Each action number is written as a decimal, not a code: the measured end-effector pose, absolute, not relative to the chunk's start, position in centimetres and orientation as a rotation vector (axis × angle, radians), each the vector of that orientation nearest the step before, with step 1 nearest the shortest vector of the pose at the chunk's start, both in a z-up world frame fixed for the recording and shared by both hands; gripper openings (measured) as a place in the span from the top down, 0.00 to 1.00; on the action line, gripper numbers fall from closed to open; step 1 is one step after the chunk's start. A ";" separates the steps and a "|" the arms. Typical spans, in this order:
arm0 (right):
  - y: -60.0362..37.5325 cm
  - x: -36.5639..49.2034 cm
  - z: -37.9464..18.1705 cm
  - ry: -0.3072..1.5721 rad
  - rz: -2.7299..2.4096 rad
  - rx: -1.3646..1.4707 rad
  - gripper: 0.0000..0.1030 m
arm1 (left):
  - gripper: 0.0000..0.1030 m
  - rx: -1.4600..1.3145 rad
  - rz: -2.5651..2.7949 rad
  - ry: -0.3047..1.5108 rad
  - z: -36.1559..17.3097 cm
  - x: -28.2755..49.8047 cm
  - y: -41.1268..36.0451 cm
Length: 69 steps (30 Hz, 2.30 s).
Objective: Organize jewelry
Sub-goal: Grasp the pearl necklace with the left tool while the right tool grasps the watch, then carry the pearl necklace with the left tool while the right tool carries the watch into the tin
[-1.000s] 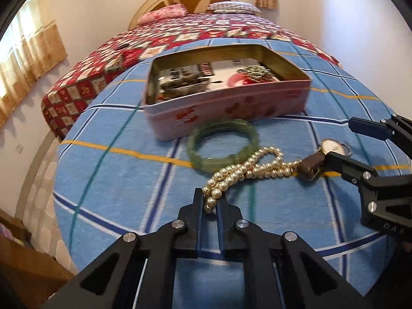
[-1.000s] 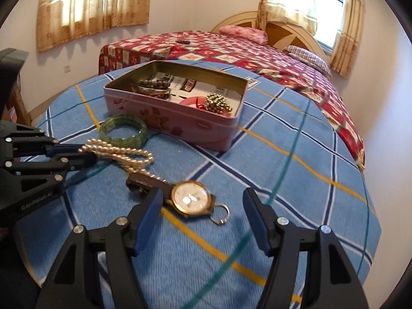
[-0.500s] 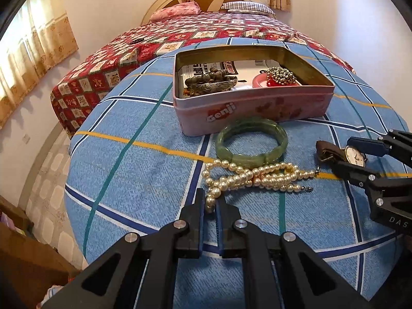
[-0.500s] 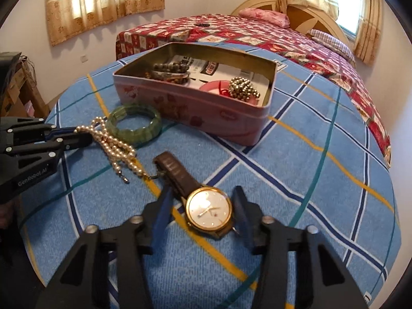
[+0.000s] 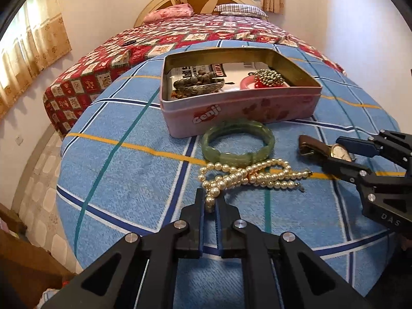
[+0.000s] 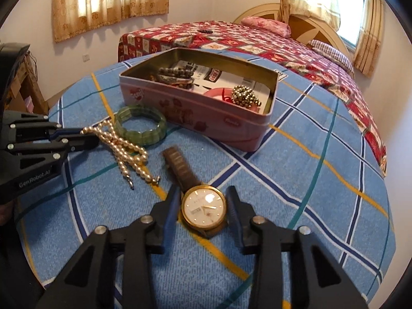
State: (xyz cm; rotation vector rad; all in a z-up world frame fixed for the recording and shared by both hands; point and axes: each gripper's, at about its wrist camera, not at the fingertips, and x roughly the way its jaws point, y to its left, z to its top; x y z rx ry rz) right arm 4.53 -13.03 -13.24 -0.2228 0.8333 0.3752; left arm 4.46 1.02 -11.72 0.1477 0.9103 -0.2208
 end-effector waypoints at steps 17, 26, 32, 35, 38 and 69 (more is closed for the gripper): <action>-13.7 4.3 -12.3 0.767 0.368 -0.177 0.63 | 0.95 0.101 -0.234 0.779 -5.7 3.1 2.0; -13.9 4.0 -10.5 0.707 0.352 -0.157 0.63 | 0.95 0.111 -0.196 0.728 -4.3 3.4 2.6; -14.0 4.4 -9.6 0.681 0.342 -0.153 0.63 | 0.95 0.110 -0.196 0.712 -3.7 4.0 2.7; -14.1 4.8 -9.1 0.668 0.338 -0.148 0.63 | 0.95 0.108 -0.198 0.705 -3.4 4.4 2.6; -14.0 5.0 -8.7 0.659 0.336 -0.151 0.63 | 0.95 0.108 -0.202 0.699 -3.2 4.5 2.6; -13.1 9.0 -6.2 0.610 0.322 -0.171 0.63 | 0.94 0.145 -0.193 0.636 -0.4 10.3 1.5</action>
